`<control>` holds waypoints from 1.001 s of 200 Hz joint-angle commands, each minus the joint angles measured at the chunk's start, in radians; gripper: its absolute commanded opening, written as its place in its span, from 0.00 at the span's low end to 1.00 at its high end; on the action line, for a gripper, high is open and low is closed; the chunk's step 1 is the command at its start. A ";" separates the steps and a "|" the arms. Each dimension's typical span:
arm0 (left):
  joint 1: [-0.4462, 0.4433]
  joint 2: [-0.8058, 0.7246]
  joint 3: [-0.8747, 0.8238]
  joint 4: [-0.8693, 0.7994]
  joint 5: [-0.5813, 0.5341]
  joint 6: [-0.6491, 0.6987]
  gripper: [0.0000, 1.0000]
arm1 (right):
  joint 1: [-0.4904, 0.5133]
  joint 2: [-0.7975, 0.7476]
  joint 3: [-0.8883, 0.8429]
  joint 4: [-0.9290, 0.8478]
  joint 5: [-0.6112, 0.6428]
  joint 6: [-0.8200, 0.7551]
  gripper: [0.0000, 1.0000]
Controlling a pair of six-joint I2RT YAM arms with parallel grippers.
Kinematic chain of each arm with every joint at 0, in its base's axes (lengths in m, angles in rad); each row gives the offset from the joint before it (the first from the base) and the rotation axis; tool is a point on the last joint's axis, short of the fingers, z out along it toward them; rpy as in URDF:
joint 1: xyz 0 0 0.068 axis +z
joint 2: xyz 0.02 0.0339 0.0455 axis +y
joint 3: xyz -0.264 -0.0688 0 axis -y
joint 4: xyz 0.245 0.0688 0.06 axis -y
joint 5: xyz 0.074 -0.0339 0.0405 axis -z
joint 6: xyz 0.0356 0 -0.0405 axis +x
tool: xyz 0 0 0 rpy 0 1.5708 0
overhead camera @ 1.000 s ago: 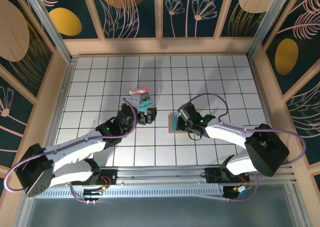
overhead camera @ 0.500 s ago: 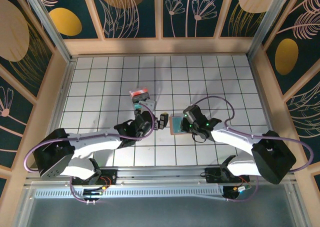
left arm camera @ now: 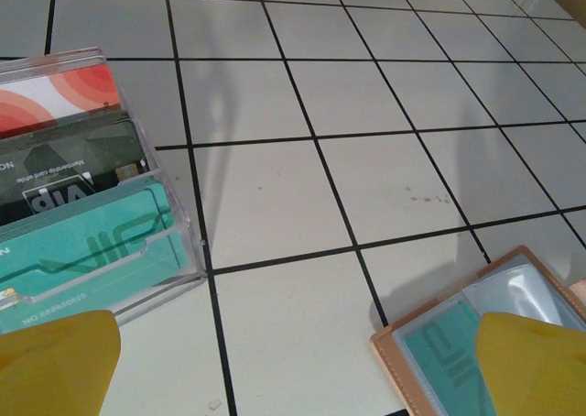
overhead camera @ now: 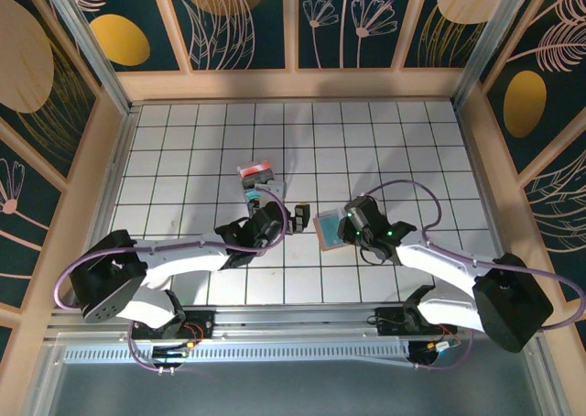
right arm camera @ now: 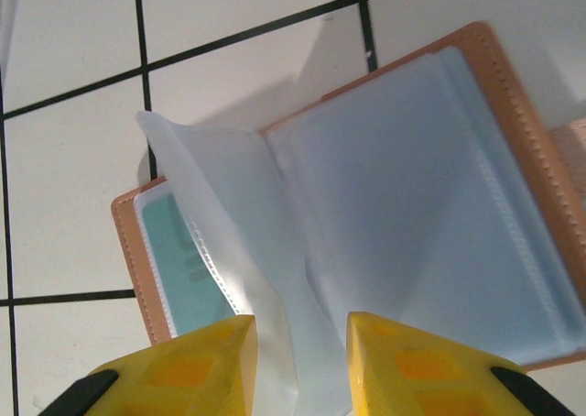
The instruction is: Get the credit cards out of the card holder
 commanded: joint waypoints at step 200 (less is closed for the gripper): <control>-0.095 0.252 0.176 -0.079 -0.054 0.102 0.99 | -0.282 -0.103 -0.011 -0.086 -0.044 -0.094 0.20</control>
